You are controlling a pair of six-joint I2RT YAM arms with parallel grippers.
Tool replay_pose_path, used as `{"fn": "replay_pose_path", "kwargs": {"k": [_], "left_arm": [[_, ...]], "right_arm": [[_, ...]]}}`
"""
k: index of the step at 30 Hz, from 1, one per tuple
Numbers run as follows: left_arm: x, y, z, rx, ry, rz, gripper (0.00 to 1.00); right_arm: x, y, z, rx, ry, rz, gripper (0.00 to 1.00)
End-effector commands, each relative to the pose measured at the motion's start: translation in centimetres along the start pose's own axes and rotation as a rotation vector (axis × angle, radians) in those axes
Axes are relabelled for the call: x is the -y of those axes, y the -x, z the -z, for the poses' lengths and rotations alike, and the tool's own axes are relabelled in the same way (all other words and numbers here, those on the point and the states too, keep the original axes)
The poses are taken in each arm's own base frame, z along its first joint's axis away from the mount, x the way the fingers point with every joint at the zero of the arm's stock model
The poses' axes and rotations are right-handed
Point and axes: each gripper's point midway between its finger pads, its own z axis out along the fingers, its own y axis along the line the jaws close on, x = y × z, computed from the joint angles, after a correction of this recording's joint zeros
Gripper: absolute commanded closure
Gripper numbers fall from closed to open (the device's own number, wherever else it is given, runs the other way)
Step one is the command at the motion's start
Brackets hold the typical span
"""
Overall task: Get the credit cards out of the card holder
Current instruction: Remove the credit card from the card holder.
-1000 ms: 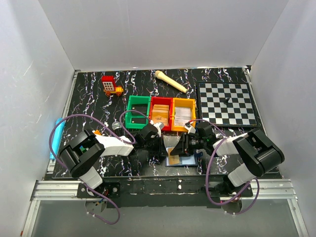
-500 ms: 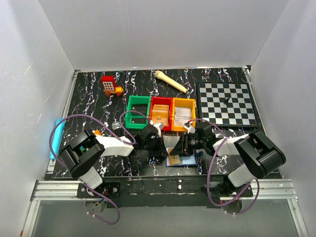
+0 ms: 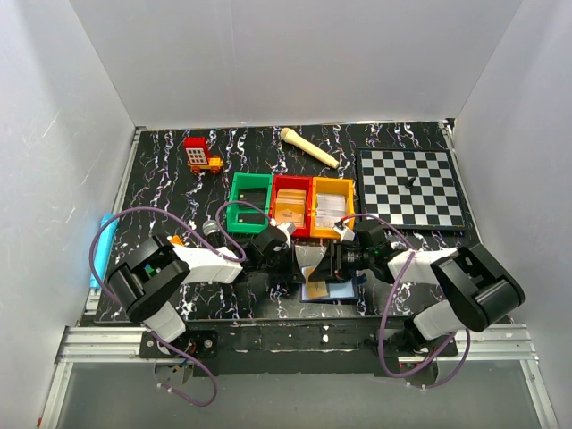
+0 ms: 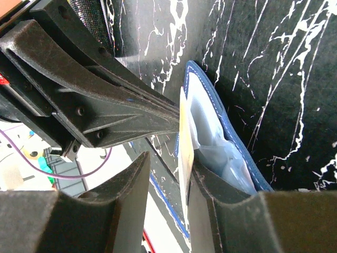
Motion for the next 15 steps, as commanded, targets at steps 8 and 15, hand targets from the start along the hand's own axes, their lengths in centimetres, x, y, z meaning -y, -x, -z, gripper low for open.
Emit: {"fn": "replay_pose_path", "kwargs": {"k": [8, 15], "left_arm": [[-2.4, -1.1, -0.3, -0.033, 0.113, 0.011, 1.0], [-2.6, -1.3, -0.5, -0.041, 0.119, 0.01, 1.0]], "right_arm": [[-1.8, 1.1, 1.0, 0.018, 0.027, 0.075, 0.61], [-1.7, 1.4, 1.6, 0.031, 0.024, 0.074, 0.61]]}}
